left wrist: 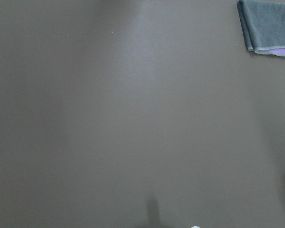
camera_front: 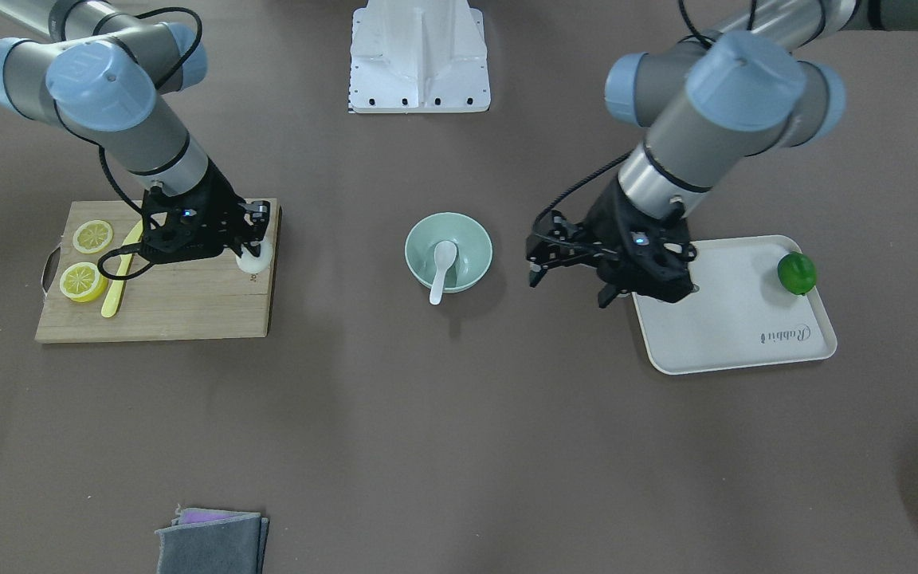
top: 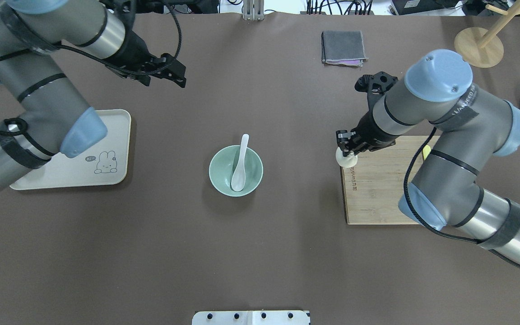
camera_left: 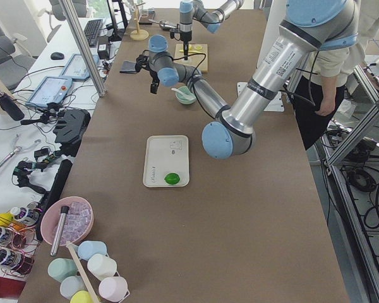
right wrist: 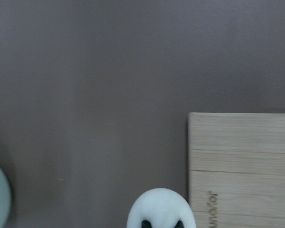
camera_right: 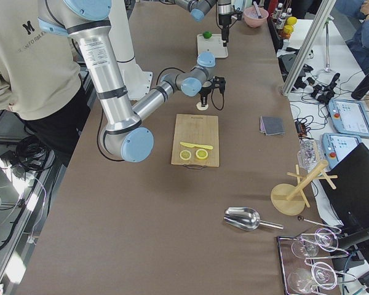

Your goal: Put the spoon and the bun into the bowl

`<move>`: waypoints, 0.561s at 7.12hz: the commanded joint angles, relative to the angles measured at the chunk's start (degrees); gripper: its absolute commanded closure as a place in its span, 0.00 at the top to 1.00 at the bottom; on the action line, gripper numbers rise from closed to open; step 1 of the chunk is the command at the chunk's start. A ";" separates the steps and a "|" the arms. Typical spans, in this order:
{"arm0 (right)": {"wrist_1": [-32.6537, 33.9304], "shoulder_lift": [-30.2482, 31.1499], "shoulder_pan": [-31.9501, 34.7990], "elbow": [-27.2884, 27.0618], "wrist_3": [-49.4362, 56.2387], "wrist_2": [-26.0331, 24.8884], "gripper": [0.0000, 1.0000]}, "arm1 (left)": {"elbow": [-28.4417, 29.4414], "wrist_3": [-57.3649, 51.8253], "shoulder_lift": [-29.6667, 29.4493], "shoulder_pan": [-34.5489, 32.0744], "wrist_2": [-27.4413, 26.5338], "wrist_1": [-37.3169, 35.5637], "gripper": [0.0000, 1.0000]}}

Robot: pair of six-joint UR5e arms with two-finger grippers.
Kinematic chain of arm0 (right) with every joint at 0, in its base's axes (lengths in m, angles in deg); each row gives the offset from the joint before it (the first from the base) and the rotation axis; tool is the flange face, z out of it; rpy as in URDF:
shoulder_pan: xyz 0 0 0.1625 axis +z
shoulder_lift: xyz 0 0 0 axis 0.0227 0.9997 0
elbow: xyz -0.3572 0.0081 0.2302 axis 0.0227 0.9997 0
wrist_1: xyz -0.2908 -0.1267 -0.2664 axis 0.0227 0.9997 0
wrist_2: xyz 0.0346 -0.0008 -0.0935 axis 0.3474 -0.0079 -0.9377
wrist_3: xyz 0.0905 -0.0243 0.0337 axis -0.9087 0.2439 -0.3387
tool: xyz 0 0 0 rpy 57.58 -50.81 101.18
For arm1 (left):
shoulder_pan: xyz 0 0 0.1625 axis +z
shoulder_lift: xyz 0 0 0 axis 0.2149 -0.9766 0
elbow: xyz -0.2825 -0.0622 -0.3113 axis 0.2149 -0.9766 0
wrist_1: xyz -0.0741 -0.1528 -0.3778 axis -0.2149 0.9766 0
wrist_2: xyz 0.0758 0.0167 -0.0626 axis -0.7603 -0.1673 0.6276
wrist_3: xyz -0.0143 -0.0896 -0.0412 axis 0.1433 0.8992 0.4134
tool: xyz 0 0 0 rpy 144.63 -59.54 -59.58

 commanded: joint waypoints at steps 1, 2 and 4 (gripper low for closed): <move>2.02 -9.99 -3.15 0.89 -11.49 -1.91 0.00 | -3.48 -8.95 8.44 -3.53 3.06 0.12 0.97; 2.02 -13.07 -6.04 2.73 -14.32 -5.76 0.00 | -3.76 -12.55 11.09 -4.23 3.06 0.21 0.97; 1.49 -22.64 -9.31 12.90 -18.28 -11.23 0.00 | -3.50 -15.22 12.61 -4.59 3.15 0.29 0.97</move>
